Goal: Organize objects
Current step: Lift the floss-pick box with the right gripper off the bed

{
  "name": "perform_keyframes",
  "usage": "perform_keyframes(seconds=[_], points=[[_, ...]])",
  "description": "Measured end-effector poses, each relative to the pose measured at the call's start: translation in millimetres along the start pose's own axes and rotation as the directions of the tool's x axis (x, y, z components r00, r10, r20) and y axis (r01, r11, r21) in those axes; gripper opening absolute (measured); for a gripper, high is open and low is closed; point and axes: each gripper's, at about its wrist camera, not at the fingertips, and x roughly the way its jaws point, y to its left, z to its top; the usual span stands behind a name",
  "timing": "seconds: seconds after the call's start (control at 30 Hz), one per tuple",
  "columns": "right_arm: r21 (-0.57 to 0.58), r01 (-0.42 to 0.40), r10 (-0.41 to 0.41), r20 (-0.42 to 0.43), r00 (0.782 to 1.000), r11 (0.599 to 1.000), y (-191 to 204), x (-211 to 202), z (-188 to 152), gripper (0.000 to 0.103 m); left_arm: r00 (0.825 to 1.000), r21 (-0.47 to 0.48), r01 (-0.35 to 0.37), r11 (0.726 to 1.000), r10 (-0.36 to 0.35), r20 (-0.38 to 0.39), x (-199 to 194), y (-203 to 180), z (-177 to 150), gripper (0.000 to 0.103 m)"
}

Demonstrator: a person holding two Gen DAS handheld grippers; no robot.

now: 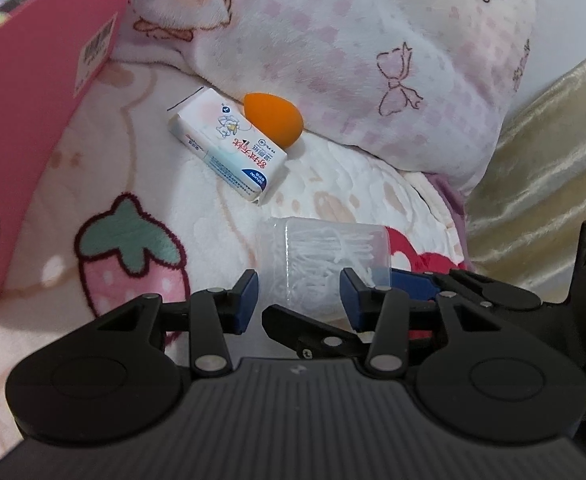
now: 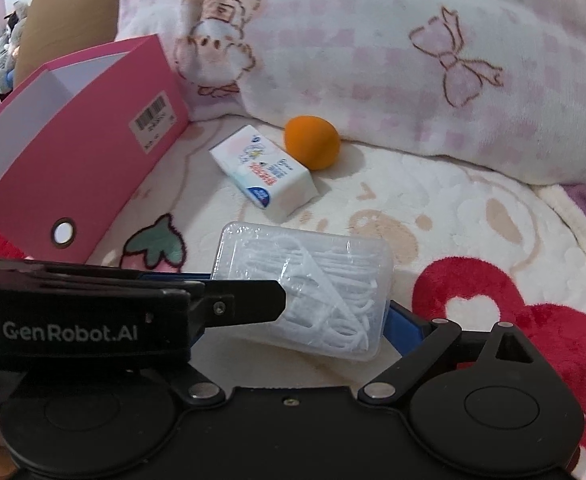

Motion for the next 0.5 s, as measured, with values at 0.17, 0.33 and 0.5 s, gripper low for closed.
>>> perform_keyframes(seconds=[0.17, 0.33, 0.5], points=[[0.009, -0.018, 0.018, 0.022, 1.0, 1.0, 10.6, -12.9, 0.9, 0.096, 1.0, 0.007, -0.026, 1.0, 0.026, 0.0, -19.5, -4.5, 1.2, 0.043], [0.076, -0.091, 0.086, 0.071, 0.994, 0.993, 14.9, -29.8, -1.0, 0.096, 0.999, 0.01, -0.047, 0.999, 0.047, 0.019, -43.0, -7.2, 4.6, 0.043], [0.126, -0.13, 0.118, 0.096, 0.988, 0.984, 18.8, -40.3, -6.5, 0.096, 0.997, 0.023, -0.072, 0.997, 0.072, 0.001, -58.8, -12.2, 6.5, 0.042]])
